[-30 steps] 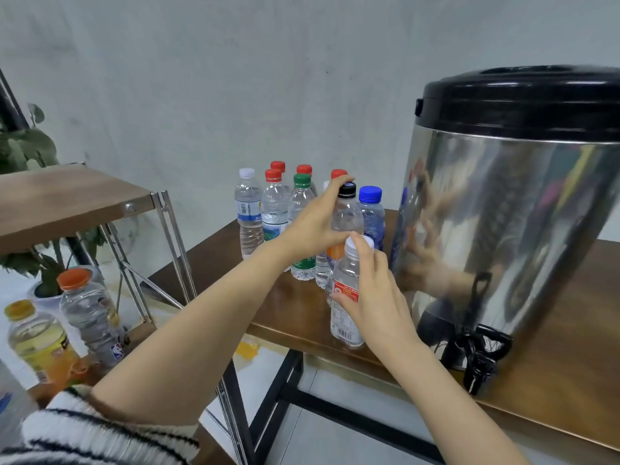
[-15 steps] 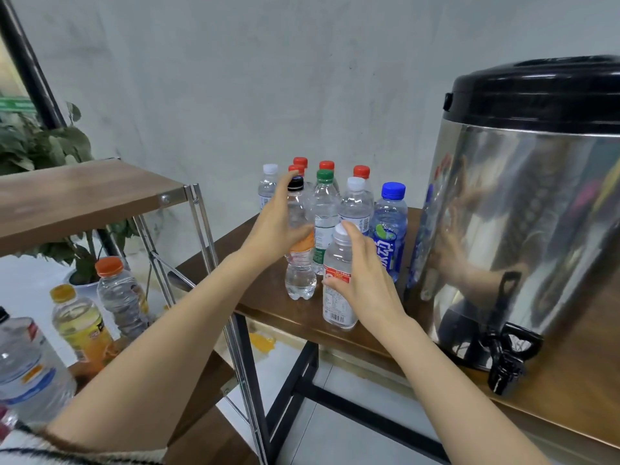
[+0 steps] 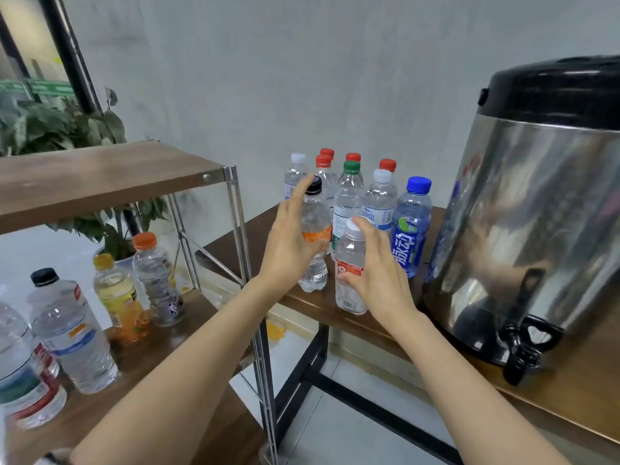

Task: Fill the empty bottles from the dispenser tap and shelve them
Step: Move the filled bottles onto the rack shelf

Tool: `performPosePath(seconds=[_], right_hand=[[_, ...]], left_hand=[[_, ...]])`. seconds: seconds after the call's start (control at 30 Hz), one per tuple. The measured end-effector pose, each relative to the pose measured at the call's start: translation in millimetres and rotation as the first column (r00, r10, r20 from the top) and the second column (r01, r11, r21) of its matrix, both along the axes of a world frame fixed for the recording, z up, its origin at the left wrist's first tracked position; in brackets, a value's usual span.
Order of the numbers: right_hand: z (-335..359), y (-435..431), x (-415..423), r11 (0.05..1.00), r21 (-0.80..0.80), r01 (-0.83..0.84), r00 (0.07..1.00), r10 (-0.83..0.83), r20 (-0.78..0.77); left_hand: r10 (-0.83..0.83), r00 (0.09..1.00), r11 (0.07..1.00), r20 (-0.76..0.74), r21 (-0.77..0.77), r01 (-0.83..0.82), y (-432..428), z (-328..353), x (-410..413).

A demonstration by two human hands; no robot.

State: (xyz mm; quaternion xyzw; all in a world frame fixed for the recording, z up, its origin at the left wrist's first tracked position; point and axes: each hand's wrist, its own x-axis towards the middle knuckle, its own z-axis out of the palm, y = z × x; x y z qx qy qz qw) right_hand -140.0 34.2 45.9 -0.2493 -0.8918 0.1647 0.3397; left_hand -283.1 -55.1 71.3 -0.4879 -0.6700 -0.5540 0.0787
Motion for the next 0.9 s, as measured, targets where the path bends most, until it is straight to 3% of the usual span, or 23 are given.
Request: performPosePath(seconds=[0.2,0.53,0.9], right_hand=[[-1.6,-32.6,-0.9,0.995,0.009,-0.095,0.995,0.095,-0.001],[-8.0,-112.1,-43.3,0.947,-0.08,-0.311,0.949,0.305,-0.073],[-54.7,-164.7,-141.6,0.835,-0.24,-0.495,0.867,0.492,-0.074]], left_hand=[[0.041,0.999,0.999,0.008,-0.021,-0.041,-57.1,0.6,8.2],[0.268,0.963,0.963,-0.034,-0.03,-0.269,-172.1,-16.0,-11.2],[0.553,0.829,0.831,0.079,-0.128,-0.542,-230.4,-65.1,-63.7]])
